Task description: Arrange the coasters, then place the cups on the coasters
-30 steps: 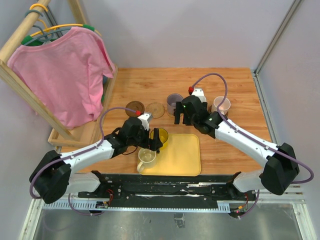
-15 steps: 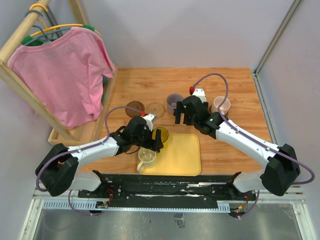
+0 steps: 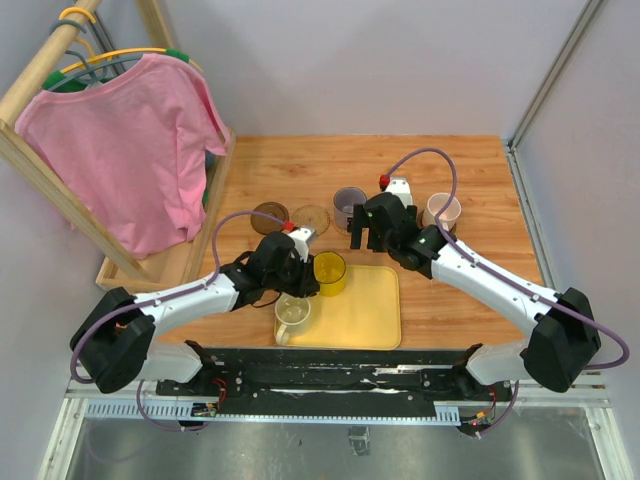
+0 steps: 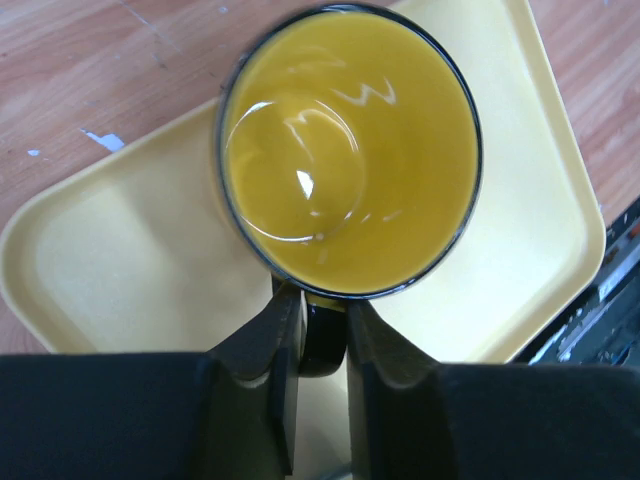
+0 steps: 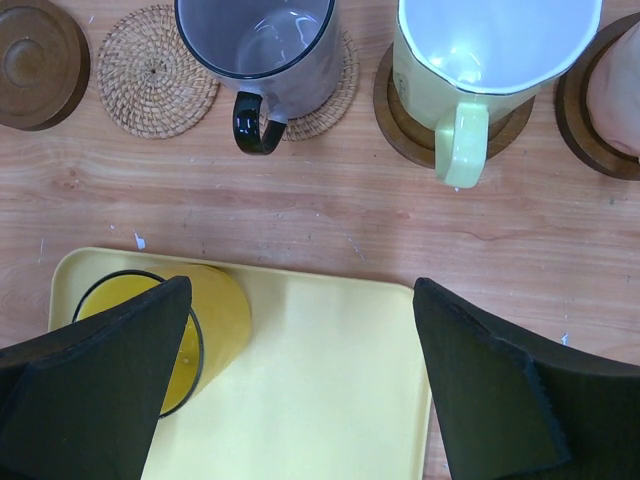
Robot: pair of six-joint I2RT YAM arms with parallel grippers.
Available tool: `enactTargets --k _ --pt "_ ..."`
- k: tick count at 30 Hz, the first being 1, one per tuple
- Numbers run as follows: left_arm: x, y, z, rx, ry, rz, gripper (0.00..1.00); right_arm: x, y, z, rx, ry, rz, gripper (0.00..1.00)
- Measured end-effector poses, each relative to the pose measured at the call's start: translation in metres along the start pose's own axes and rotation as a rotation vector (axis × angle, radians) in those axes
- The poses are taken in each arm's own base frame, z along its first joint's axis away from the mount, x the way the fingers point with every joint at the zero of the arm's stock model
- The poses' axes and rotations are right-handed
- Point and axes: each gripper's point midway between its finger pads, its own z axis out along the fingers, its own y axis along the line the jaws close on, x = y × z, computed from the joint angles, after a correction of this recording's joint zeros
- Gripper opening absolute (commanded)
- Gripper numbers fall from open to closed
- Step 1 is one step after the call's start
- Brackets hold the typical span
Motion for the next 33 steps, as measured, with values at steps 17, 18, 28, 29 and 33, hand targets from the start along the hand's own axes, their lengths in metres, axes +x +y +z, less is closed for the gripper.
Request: enactTargets --k 17,18,28,29,33 --pt "-0.001 -0.001 0.000 -0.010 -0.001 0.042 0.00 0.000 0.000 0.000 -0.001 0.000 0.005 0.94" --pt "-0.001 -0.001 0.000 -0.013 -0.004 0.045 0.00 0.000 0.000 0.000 -0.001 -0.001 0.006 0.94" --pt "-0.012 0.015 -0.003 -0.116 -0.046 0.064 0.00 -0.003 0.001 -0.002 -0.009 -0.014 0.012 0.95" --pt "-0.015 0.016 -0.003 -0.123 -0.053 0.064 0.00 -0.004 0.001 -0.002 -0.009 -0.016 0.012 0.95" --pt "-0.026 0.017 -0.006 -0.143 -0.086 0.067 0.00 -0.005 0.000 -0.003 -0.008 -0.022 0.014 0.94"
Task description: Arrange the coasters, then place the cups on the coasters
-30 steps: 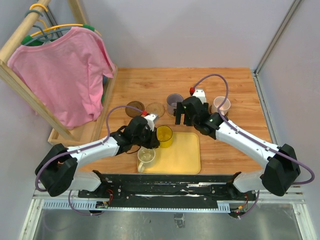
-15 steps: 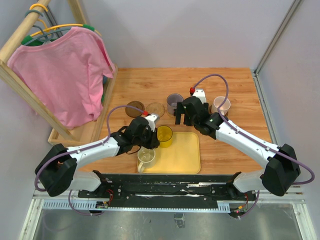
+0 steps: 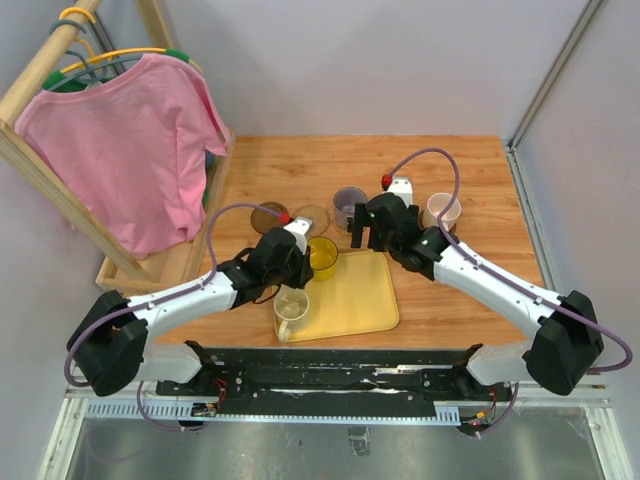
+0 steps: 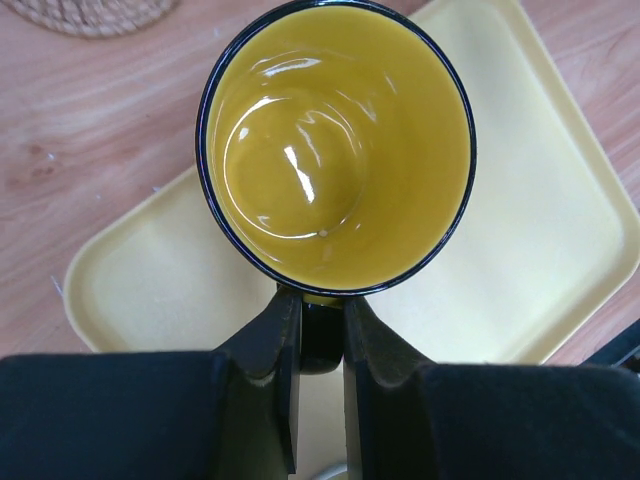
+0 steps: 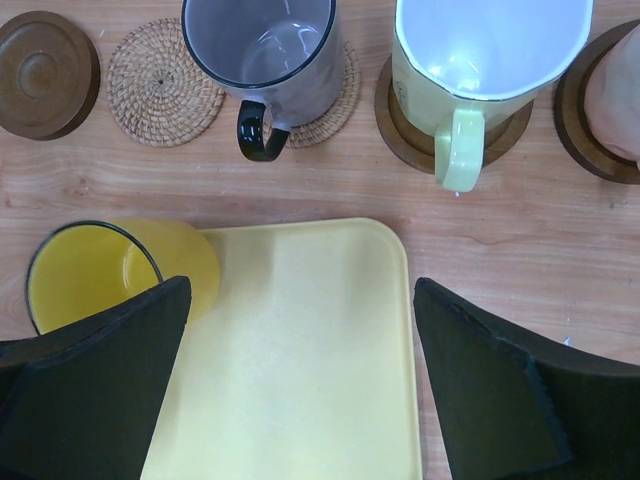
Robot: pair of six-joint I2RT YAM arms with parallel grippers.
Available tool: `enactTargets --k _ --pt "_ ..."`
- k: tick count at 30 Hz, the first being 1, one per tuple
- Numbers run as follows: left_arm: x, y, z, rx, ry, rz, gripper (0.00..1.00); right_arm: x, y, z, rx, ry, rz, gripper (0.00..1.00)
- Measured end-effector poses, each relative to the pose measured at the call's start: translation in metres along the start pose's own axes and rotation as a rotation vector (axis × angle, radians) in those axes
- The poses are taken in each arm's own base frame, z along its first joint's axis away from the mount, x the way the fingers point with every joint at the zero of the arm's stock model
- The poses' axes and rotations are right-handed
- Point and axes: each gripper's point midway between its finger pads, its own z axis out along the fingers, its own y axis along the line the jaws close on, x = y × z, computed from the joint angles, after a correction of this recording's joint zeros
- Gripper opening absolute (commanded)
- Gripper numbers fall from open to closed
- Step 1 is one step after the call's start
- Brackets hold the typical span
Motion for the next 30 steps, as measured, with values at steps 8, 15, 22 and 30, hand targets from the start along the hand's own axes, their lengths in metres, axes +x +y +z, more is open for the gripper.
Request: enactTargets --k 8,15,22,30 --pt "-0.036 -0.005 -0.017 0.001 -0.115 -0.012 0.00 0.017 -0.019 0.003 0.060 0.012 -0.019 0.81" --pt "-0.061 0.003 -0.016 -0.075 -0.169 -0.028 0.01 0.067 -0.047 0.009 0.129 0.112 -0.060 0.61" --pt "-0.075 0.031 0.004 -0.166 -0.161 -0.102 0.01 0.098 -0.057 0.015 0.144 0.188 -0.063 0.47" --pt "-0.090 0.066 0.014 -0.255 -0.172 -0.177 0.00 0.126 -0.066 0.020 0.151 0.259 -0.056 0.38"
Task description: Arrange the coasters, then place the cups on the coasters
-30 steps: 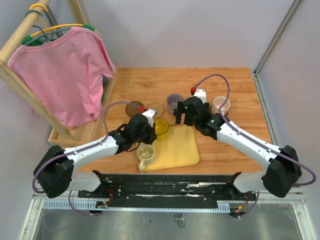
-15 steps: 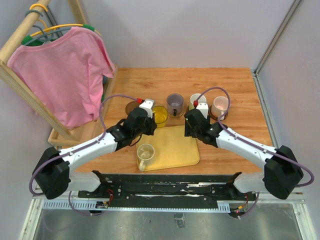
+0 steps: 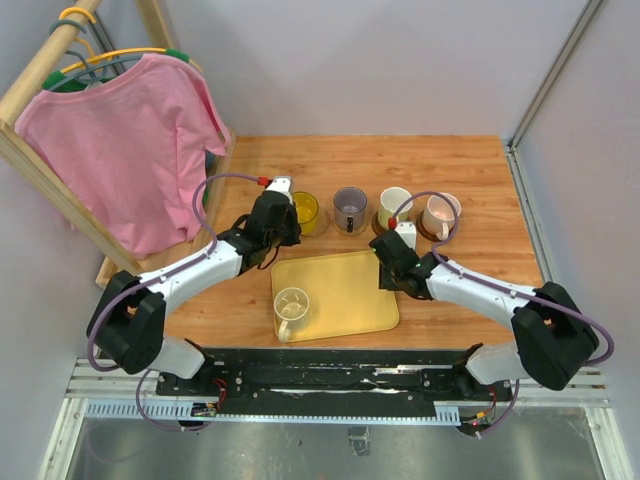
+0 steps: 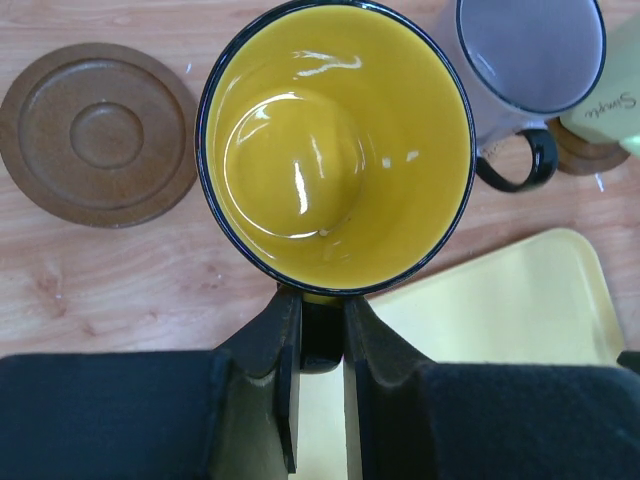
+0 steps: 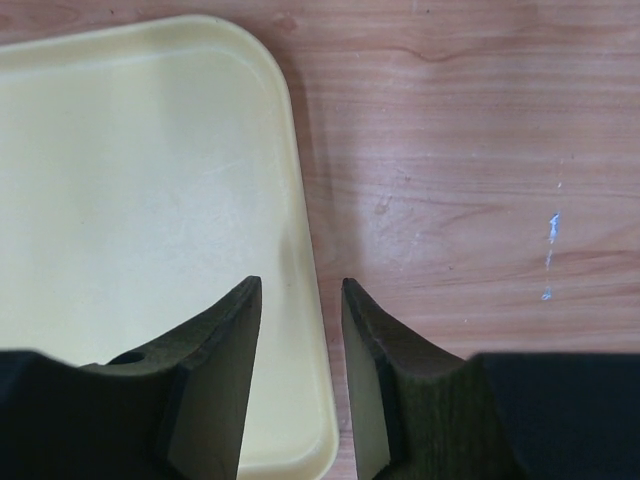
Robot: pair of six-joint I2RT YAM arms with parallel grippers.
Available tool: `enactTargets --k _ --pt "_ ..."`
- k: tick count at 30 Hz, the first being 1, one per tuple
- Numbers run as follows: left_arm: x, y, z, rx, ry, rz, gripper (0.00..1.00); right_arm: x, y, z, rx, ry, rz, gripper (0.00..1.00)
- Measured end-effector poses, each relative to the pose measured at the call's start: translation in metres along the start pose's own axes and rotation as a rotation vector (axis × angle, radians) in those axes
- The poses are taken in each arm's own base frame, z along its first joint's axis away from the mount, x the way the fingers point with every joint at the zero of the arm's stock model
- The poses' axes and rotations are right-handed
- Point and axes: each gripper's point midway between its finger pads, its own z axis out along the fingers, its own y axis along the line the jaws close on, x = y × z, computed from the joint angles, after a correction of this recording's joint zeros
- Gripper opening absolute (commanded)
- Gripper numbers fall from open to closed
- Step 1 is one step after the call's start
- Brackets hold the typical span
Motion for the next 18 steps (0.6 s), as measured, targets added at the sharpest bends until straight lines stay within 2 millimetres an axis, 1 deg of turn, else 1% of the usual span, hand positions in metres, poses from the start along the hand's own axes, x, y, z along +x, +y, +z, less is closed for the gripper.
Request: enactTargets --k 3,5,11,16,18 --pt "-0.007 0.001 0.006 -0.007 -0.009 -0.024 0.00 0.006 0.000 0.005 -0.001 0.026 0.006 0.36" --pt "-0.008 0.002 0.010 -0.006 -0.011 -0.040 0.00 0.010 0.000 0.008 0.000 0.037 0.007 0.35" --pt "-0.002 0.008 0.026 -0.011 0.011 -0.088 0.00 0.018 0.000 0.013 -0.002 0.061 0.007 0.31" --pt "0.005 0.014 0.036 -0.015 0.033 -0.117 0.01 0.029 -0.006 0.015 0.015 0.083 0.013 0.22" --pt "0.005 0.013 0.040 -0.009 0.038 -0.127 0.00 0.029 -0.005 0.015 0.011 0.081 0.022 0.17"
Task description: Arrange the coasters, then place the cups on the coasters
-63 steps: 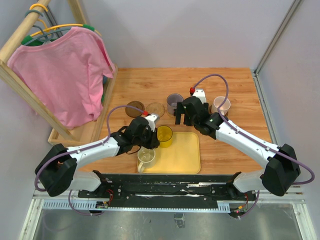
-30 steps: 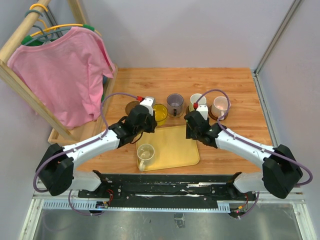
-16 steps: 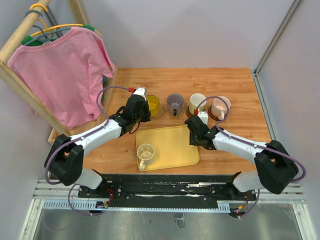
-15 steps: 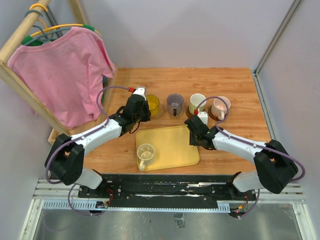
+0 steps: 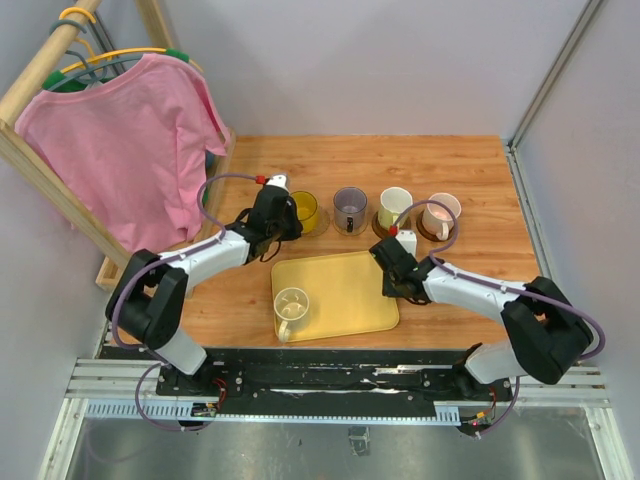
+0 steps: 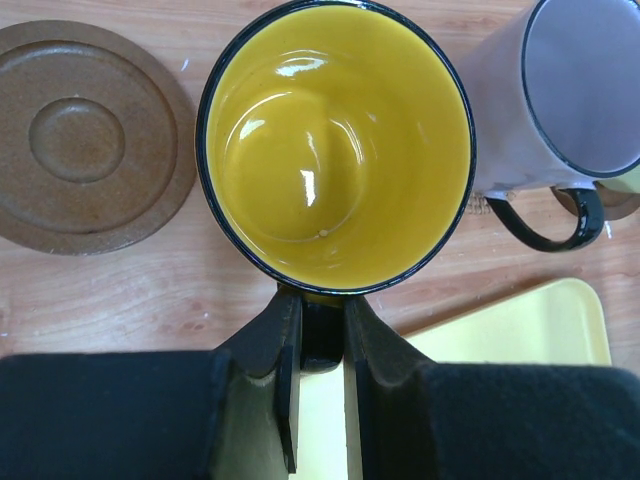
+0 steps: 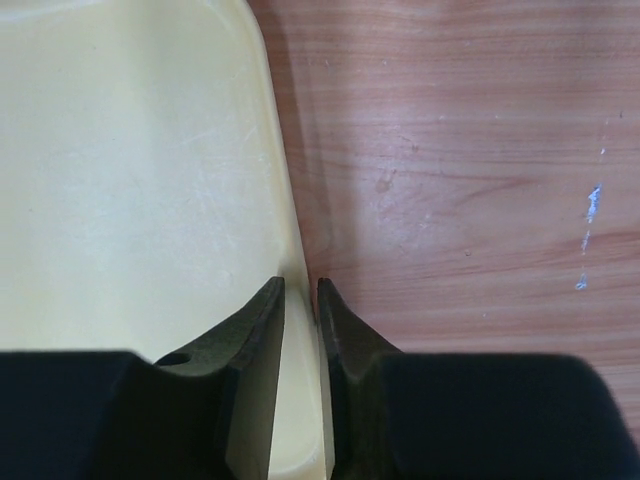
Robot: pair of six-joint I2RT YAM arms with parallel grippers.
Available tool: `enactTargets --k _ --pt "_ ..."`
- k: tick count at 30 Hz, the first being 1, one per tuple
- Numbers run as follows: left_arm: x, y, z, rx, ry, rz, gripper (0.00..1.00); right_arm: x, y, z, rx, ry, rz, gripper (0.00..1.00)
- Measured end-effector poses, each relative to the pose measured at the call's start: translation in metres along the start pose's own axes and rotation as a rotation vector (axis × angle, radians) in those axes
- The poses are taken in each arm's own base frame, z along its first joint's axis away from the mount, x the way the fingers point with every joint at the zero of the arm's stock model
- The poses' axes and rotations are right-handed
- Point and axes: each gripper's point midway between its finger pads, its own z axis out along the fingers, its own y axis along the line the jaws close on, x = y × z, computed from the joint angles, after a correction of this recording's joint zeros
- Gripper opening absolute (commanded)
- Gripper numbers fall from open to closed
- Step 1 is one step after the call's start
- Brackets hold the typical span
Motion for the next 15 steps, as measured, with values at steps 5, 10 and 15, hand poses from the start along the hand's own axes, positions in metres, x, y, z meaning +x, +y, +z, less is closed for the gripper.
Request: enactTargets --k 5,10,15 --pt "-0.006 -0.007 0.005 0.022 -0.007 -0.011 0.00 0.001 0.000 0.000 -0.005 -0.004 0.010 0.04" --pt "-0.013 -0.014 0.009 0.041 -0.018 -0.013 0.01 0.003 -0.001 -0.002 -0.016 -0.002 0.008 0.01" --pt "-0.009 -0.013 0.014 0.036 -0.006 -0.012 0.01 0.009 -0.002 -0.006 -0.029 0.015 0.004 0.01"
